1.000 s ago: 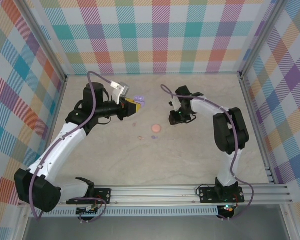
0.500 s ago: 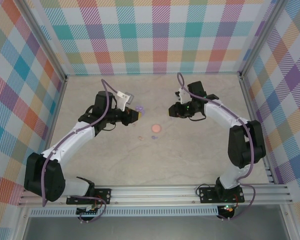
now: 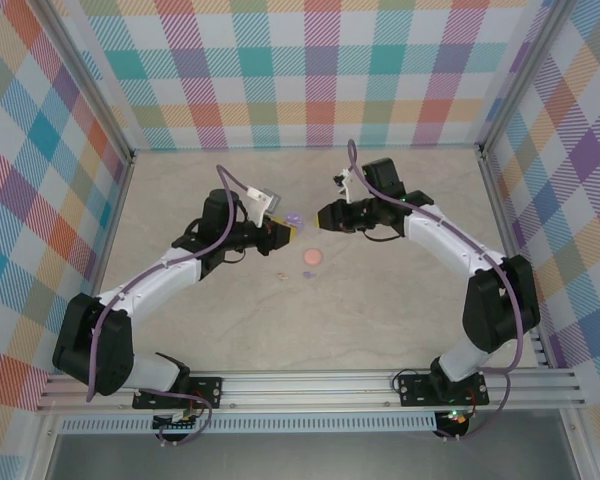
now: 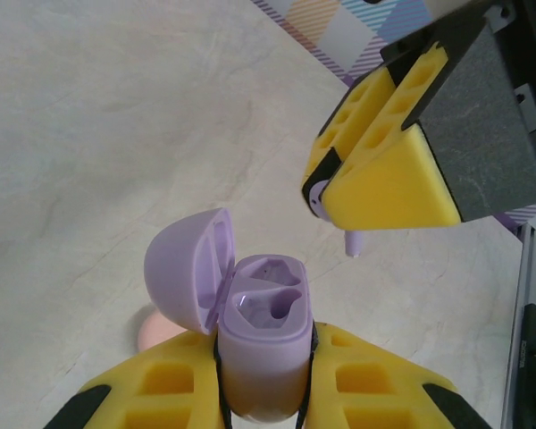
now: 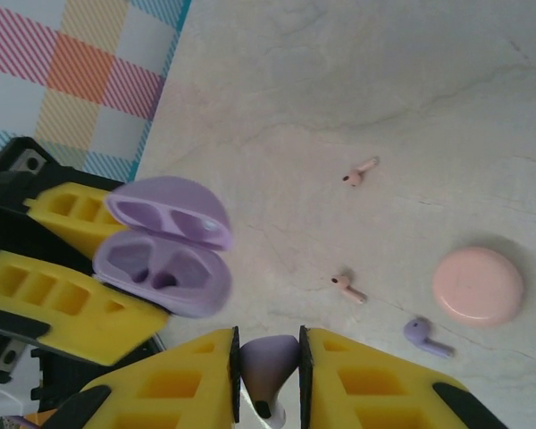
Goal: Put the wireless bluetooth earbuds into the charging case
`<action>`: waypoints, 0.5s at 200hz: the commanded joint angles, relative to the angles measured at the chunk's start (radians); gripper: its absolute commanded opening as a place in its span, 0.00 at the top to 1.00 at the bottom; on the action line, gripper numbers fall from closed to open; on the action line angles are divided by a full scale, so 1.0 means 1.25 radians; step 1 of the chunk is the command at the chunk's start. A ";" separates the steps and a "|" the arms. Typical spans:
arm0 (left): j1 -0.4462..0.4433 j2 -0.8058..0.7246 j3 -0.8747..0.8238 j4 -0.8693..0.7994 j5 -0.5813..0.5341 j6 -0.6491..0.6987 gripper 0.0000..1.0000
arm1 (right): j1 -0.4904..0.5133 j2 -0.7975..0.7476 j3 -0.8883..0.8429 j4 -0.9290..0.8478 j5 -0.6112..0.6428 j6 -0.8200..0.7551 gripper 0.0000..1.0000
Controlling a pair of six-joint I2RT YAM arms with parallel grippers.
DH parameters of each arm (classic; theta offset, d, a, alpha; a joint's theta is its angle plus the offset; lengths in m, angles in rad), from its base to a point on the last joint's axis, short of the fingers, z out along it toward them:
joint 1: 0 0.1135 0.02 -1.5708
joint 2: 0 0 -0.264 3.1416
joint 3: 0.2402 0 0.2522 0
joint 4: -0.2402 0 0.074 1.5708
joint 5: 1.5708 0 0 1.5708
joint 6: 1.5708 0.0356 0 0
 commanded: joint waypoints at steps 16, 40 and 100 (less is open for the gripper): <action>-0.017 -0.034 -0.017 0.065 0.010 0.042 0.85 | 0.025 -0.068 0.053 0.046 -0.002 0.040 0.77; -0.022 -0.048 -0.022 0.072 0.004 0.053 0.85 | 0.039 -0.088 0.062 0.045 0.011 0.044 0.77; -0.033 -0.104 -0.055 0.136 0.003 0.062 0.85 | 0.102 -0.137 0.049 0.071 0.135 0.038 0.77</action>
